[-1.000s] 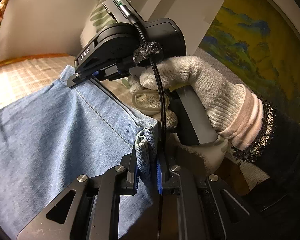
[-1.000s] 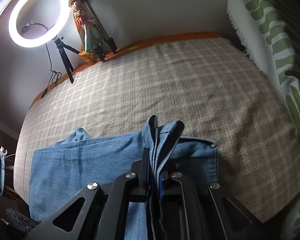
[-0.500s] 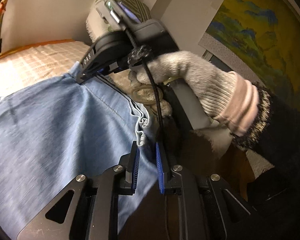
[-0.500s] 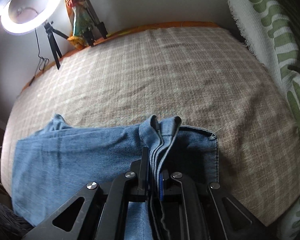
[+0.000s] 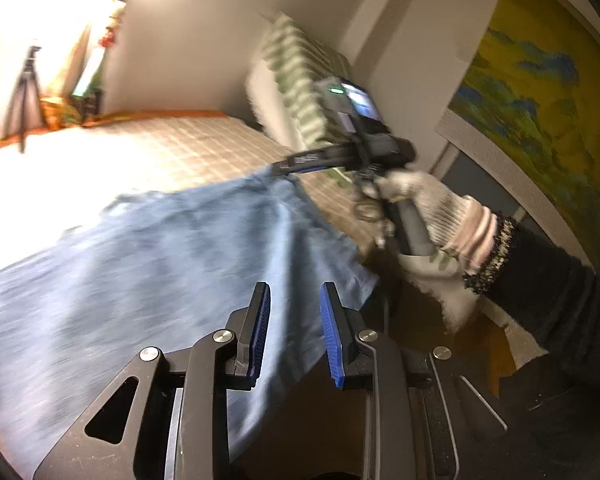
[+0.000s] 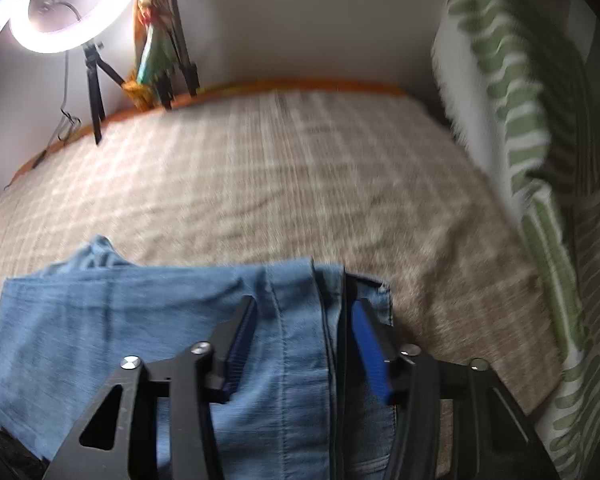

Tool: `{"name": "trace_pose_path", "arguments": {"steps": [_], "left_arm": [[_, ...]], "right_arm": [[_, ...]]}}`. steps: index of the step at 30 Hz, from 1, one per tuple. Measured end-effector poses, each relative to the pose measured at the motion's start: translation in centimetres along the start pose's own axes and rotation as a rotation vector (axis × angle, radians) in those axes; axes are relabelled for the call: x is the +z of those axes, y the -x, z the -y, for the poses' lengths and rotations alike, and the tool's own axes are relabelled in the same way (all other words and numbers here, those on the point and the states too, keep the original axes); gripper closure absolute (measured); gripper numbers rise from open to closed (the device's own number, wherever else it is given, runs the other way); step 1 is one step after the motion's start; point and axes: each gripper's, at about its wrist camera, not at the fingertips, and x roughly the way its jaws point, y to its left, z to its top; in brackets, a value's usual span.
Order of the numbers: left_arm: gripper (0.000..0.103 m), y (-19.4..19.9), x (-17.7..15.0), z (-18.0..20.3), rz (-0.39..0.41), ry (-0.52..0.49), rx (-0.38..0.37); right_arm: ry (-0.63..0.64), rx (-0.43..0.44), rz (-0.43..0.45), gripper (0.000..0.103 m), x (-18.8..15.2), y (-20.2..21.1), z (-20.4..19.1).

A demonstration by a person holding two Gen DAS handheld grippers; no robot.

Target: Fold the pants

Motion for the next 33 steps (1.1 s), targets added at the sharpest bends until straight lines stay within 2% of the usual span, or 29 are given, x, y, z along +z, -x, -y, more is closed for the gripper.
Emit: {"name": "trace_pose_path", "arguments": {"steps": [4, 6, 9, 13, 18, 23, 27, 30, 33], "left_arm": [[0.079, 3.3, -0.8, -1.5, 0.036, -0.012, 0.091], [0.079, 4.3, -1.5, -2.7, 0.041, -0.009, 0.148], [0.079, 5.8, -3.0, -5.0, 0.04, 0.031, 0.212], [0.079, 6.2, -5.0, -7.1, 0.026, 0.044, 0.295], [0.079, 5.3, -7.7, -7.8, -0.025, 0.034, 0.365], [0.079, 5.7, -10.3, -8.7, -0.047, 0.059, 0.408], [0.079, 6.6, -12.0, -8.8, -0.035, 0.064, 0.418], [0.079, 7.1, -13.1, -8.7, -0.031, 0.062, 0.416], [0.079, 7.9, -13.6, -9.0, -0.013, 0.105, 0.39]], "right_arm": [[0.044, -0.015, 0.079, 0.041, 0.3, 2.9, -2.2], [0.066, -0.018, 0.112, 0.041, 0.3, 4.2, -3.5], [0.092, 0.04, 0.144, 0.041, -0.1, 6.2, -6.1], [0.166, 0.193, 0.155, 0.041, -1.0, 8.0, -11.0], [0.302, 0.345, 0.107, 0.044, -3.1, 7.7, -19.3], [0.409, 0.454, 0.034, 0.044, -4.8, 5.8, -26.7], [0.481, 0.504, -0.016, 0.044, -5.7, 3.8, -31.4], [0.48, 0.529, -0.067, 0.044, -6.1, 1.8, -33.9], [0.456, 0.524, -0.124, 0.044, -5.9, 0.3, -35.8]]}}
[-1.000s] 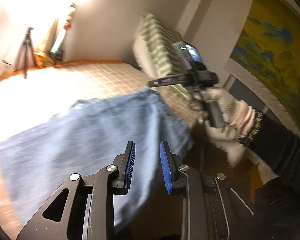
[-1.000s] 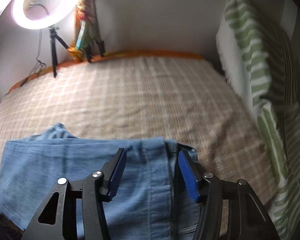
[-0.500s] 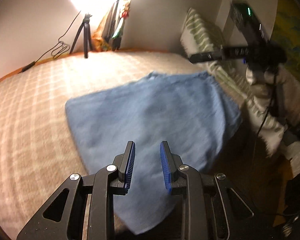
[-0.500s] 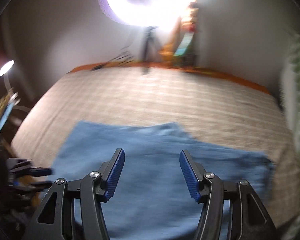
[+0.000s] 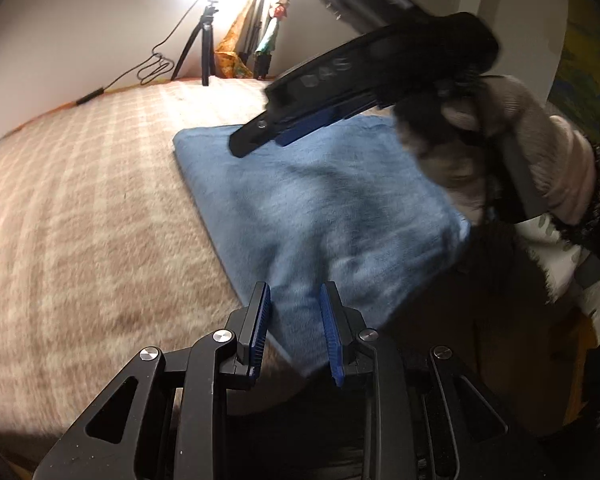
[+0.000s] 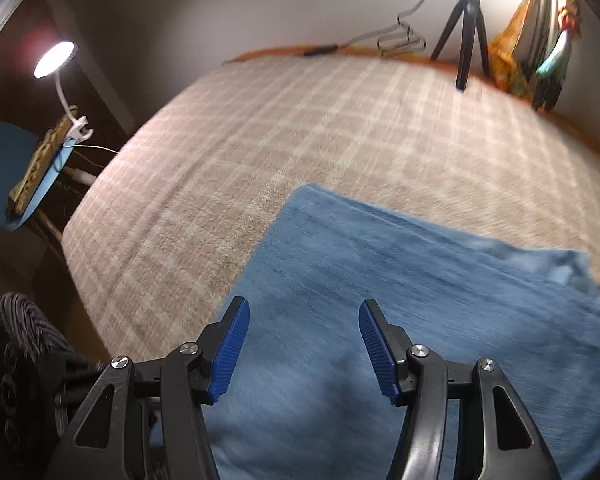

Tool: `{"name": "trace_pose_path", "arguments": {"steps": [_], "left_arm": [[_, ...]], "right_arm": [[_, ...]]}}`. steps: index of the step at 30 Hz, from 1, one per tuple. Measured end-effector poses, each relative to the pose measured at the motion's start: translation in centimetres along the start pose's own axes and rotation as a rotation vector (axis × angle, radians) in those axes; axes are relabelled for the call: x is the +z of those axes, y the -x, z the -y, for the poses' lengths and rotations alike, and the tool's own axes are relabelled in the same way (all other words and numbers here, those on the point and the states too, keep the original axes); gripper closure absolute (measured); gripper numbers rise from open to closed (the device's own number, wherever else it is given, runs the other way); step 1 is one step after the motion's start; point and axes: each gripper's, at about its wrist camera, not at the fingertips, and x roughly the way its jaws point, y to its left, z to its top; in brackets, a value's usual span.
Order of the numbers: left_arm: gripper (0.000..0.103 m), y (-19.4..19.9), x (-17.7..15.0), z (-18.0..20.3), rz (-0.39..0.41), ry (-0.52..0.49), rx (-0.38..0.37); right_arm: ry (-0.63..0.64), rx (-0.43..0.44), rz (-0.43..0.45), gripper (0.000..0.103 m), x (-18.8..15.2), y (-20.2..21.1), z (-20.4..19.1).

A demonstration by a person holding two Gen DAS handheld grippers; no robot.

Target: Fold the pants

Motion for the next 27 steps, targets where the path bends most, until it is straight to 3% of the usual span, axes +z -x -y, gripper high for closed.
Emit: {"name": "trace_pose_path", "arguments": {"steps": [5, 9, 11, 15, 18, 20, 27], "left_arm": [[0.079, 0.4, -0.5, -0.9, 0.011, 0.054, -0.039], [0.079, 0.7, -0.8, -1.4, 0.021, 0.089, -0.07], [0.069, 0.8, -1.0, -2.1, 0.024, 0.131, -0.086], [0.065, 1.6, -1.5, -3.7, 0.044, 0.219, -0.128], [0.065, 2.0, -1.4, -4.6, 0.056, 0.255, -0.142], [0.065, 2.0, -1.3, -5.1, 0.058, 0.279, -0.154], [0.055, 1.5, -0.4, -5.2, 0.062, 0.322, -0.202]], "right_arm": [[-0.044, 0.019, -0.078, 0.043, 2.5, -2.1, -1.5], [0.005, -0.05, -0.151, 0.043, 4.2, -3.8, -3.5], [0.02, -0.074, -0.197, 0.043, 4.8, -4.8, -4.3], [0.077, -0.157, -0.305, 0.048, 5.1, -7.0, -5.7], [0.116, -0.213, -0.329, 0.058, 5.0, -7.5, -6.4], [0.123, -0.236, -0.337, 0.07, 5.1, -7.6, -6.5], [0.064, -0.163, -0.297, 0.097, 5.1, -6.3, -4.6]]}}
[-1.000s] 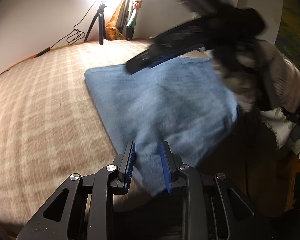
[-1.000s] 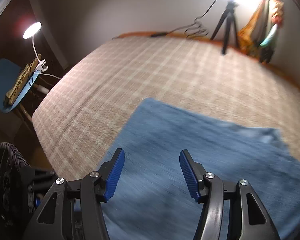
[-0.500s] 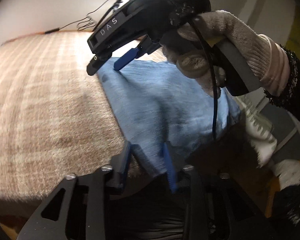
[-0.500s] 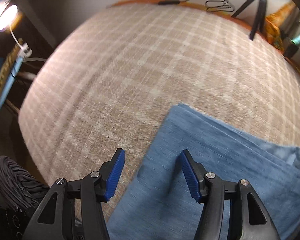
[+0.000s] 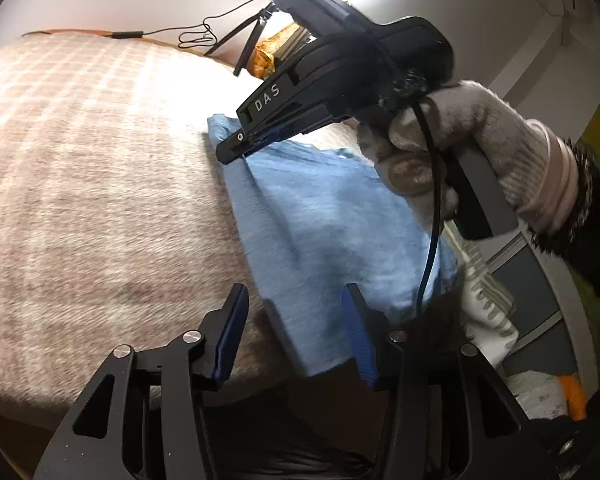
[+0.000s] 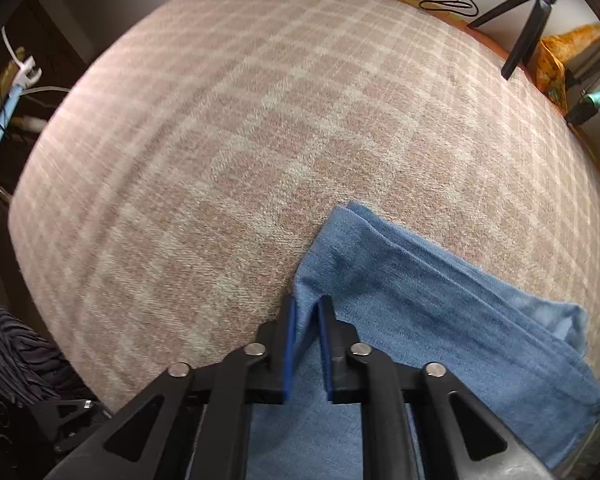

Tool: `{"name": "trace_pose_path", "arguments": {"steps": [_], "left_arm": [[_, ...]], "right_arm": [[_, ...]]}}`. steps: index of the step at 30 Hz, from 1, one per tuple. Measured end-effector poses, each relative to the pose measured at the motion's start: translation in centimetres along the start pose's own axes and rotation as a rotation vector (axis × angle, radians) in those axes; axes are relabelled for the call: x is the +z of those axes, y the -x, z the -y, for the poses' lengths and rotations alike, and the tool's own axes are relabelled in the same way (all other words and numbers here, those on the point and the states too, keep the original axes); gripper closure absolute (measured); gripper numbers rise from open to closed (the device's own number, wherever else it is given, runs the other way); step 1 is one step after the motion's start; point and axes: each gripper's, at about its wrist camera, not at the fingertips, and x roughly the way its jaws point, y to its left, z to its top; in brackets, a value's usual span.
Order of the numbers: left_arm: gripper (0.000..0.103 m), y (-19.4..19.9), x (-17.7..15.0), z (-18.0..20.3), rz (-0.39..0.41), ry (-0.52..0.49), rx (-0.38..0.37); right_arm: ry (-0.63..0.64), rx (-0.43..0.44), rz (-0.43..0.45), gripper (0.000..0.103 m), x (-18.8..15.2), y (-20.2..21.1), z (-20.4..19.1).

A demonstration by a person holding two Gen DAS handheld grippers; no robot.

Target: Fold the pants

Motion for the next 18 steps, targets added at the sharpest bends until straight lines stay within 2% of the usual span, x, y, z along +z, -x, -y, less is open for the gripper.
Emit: {"name": "trace_pose_path", "arguments": {"steps": [6, 10, 13, 14, 15, 18], "left_arm": [[0.053, -1.3, 1.1, -0.1, -0.006, 0.05, -0.041], [0.053, -2.0, 1.2, -1.0, -0.014, 0.12, -0.091], [0.059, -2.5, 0.6, -1.1, -0.011, 0.153, -0.127], [0.077, -2.5, 0.5, -0.8, 0.008, 0.145, -0.13], [0.08, -2.4, 0.4, -0.4, 0.031, 0.134, -0.131], [0.082, -2.1, 0.5, 0.3, 0.07, 0.116, -0.131]], "right_arm": [[-0.081, 0.109, 0.091, 0.101, -1.4, 3.5, 3.0], [-0.107, 0.141, 0.13, 0.101, -2.3, 5.1, 4.8], [-0.112, 0.161, 0.151, 0.101, -2.7, 6.0, 5.2], [-0.118, 0.167, 0.157, 0.101, -2.8, 6.2, 5.5], [-0.119, 0.169, 0.157, 0.101, -2.2, 6.1, 5.0], [-0.094, 0.159, 0.149, 0.101, -1.6, 5.6, 4.2]]}}
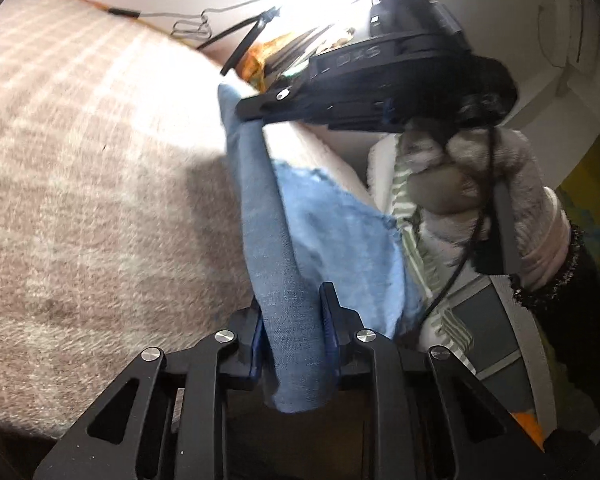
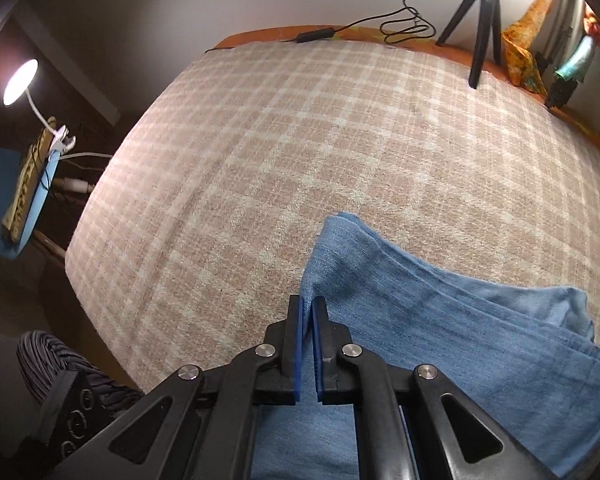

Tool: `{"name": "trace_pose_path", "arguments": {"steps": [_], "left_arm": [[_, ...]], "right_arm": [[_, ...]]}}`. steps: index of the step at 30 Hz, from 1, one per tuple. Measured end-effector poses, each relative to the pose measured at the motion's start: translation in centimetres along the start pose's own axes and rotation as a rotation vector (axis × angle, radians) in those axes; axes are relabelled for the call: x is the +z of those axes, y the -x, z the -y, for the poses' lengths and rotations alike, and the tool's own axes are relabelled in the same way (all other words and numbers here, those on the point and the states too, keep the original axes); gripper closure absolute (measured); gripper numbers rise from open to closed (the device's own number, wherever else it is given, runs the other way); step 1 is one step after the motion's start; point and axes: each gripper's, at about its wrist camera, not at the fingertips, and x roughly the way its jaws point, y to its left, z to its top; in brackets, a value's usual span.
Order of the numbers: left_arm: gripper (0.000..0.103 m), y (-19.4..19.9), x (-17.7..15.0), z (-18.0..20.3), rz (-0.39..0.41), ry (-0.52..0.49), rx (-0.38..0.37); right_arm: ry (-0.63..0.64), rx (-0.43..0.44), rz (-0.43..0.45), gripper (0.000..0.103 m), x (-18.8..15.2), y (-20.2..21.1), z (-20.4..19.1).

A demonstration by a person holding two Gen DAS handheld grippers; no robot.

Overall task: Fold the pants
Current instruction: 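Lift the folded jeans edge with the left gripper while the right gripper holds its edge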

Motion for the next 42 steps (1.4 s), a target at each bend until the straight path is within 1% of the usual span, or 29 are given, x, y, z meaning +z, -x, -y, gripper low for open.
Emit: {"name": "trace_pose_path", "arguments": {"steps": [1, 2, 3, 5, 9, 11, 15, 17, 19, 21, 22, 23, 24, 25, 26, 28, 30, 33, 37, 39, 42], "left_arm": [[0.083, 0.1, 0.0, 0.4, 0.008, -0.019, 0.007], [0.083, 0.1, 0.0, 0.9, 0.017, -0.04, 0.016], [0.084, 0.1, 0.1, 1.3, 0.022, -0.054, 0.022], [0.084, 0.2, 0.1, 1.8, 0.029, -0.074, 0.032], [0.084, 0.2, 0.4, 2.6, 0.04, -0.103, 0.043], [0.084, -0.1, 0.6, 3.0, 0.041, -0.115, 0.048], [0.084, -0.4, 0.5, 3.7, 0.04, -0.141, 0.059], [0.084, -0.5, 0.6, 4.0, 0.036, -0.152, 0.061], [0.084, -0.8, 0.7, 4.5, 0.031, -0.162, 0.062], [0.084, -1.0, 0.8, 4.8, 0.027, -0.166, 0.059], [0.084, -1.2, 0.9, 4.9, 0.026, -0.166, 0.056], [0.084, -1.1, 1.0, 4.9, 0.025, -0.166, 0.054], [0.084, -1.2, 1.0, 4.9, 0.025, -0.163, 0.051], [0.084, -1.2, 1.0, 4.9, 0.025, -0.159, 0.046], [0.084, -1.3, 1.0, 5.0, 0.025, -0.157, 0.042], [0.085, -1.5, 1.2, 5.3, 0.024, -0.163, 0.034], [0.085, -1.4, 1.5, 5.7, 0.023, -0.181, 0.023], [0.085, -1.7, 2.3, 7.0, 0.028, -0.209, -0.004], [0.085, -2.4, 3.5, 9.4, 0.034, -0.254, -0.048], [0.085, -2.8, 3.9, 10.5, 0.034, -0.272, -0.067], [0.085, -3.5, 4.8, 12.0, 0.03, -0.309, -0.097]], "right_arm": [[0.01, -0.006, -0.005, 0.099, 0.0, -0.2, -0.3], [0.019, -0.008, -0.013, 0.093, -0.1, -0.3, -0.6], [0.025, -0.015, -0.023, 0.091, 0.3, -0.6, -0.7], [0.032, -0.035, -0.032, 0.069, 0.9, -0.9, -1.0], [0.081, -0.088, -0.078, 0.067, 1.6, -2.1, -2.4], [0.1, -0.114, -0.116, 0.059, 1.9, -3.1, -2.9], [0.12, -0.176, -0.161, 0.056, 2.5, -4.7, -3.6], [0.138, -0.21, -0.18, 0.051, 2.8, -5.4, -3.8], [0.146, -0.23, -0.2, 0.051, 2.9, -6.1, -3.8], [0.155, -0.255, -0.222, 0.056, 2.7, -6.8, -3.6], [0.156, -0.263, -0.226, 0.069, 2.6, -6.9, -3.4], [0.151, -0.261, -0.222, 0.078, 2.4, -6.9, -3.2], [0.142, -0.242, -0.209, 0.081, 2.3, -6.6, -2.9], [0.128, -0.222, -0.188, 0.09, 2.1, -6.1, -2.6], [0.112, -0.2, -0.162, 0.094, 2.0, -5.5, -2.2], [0.076, -0.163, -0.114, 0.097, 1.6, -4.1, -1.1], [0.01, -0.103, -0.051, 0.098, 1.4, -1.9, 0.4], [-0.059, -0.047, 0.03, 0.099, 0.8, 1.2, 2.4], [-0.13, 0.001, 0.125, 0.099, 0.3, 5.0, 5.1], [-0.161, 0.024, 0.17, 0.099, -0.4, 6.9, 6.2], [-0.192, 0.031, 0.23, 0.1, -1.4, 9.2, 8.1]]}}
